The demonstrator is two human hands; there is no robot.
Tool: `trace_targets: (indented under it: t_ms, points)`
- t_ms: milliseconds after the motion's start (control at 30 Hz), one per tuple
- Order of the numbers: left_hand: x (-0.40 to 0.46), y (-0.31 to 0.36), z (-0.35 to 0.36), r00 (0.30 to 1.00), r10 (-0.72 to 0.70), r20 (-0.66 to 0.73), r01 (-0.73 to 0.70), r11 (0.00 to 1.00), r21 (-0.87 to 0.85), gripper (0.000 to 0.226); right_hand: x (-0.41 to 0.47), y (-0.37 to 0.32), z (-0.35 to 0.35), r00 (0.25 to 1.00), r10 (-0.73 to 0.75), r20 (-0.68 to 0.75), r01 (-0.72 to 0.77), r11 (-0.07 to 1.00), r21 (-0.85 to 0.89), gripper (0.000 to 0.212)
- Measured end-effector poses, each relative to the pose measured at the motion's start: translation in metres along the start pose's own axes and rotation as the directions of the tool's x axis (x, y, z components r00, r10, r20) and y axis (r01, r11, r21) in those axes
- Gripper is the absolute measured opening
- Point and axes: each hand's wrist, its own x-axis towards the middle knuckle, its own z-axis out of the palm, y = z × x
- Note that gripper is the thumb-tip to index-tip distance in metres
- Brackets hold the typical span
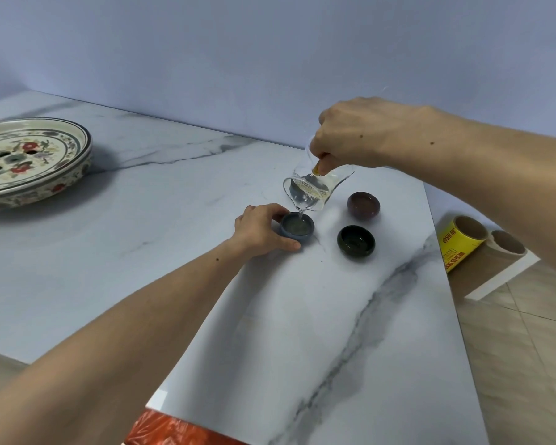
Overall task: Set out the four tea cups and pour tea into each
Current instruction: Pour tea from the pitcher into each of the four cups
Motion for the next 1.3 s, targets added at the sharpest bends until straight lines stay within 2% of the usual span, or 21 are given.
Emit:
trace_targets:
  t_ms: [333, 600, 800, 933, 1133, 1300]
  points:
    - [-0.001, 0.0, 0.0, 1.0, 0.007, 0.0, -0.007, 1.0, 0.0, 0.067, 0.0, 0.0, 0.01, 1.0, 0.018, 0.003, -0.018, 0.999, 0.039, 0.039]
    - [0.0, -0.001, 0.001, 1.0, 0.014, 0.005, -0.014, 1.0, -0.009, 0.068, -0.011, 0.012, 0.038, 0.995, 0.098, -0.015, -0.093, 0.976, 0.195, 0.041]
    - [0.001, -0.003, -0.001, 1.0, -0.007, 0.011, 0.008, 1.0, -0.029, 0.085, -0.022, 0.025, 0.051, 0.987, 0.145, -0.072, -0.118, 0.948, 0.295, 0.044]
    - [-0.004, 0.001, -0.007, 1.0, 0.014, -0.016, -0.014, 1.0, -0.024, 0.086, -0.032, 0.035, 0.053, 0.975, 0.201, -0.093, -0.151, 0.911, 0.383, 0.045]
    - [-0.013, 0.025, -0.009, 0.996, 0.077, -0.051, -0.079, 0.997, -0.021, 0.082, -0.063, 0.058, 0.057, 0.955, 0.296, -0.036, -0.243, 0.844, 0.477, 0.041]
    - [-0.02, 0.054, 0.015, 0.988, 0.15, -0.038, -0.15, 0.989, -0.002, 0.082, -0.089, 0.07, 0.062, 0.95, 0.313, 0.018, -0.291, 0.86, 0.418, 0.041]
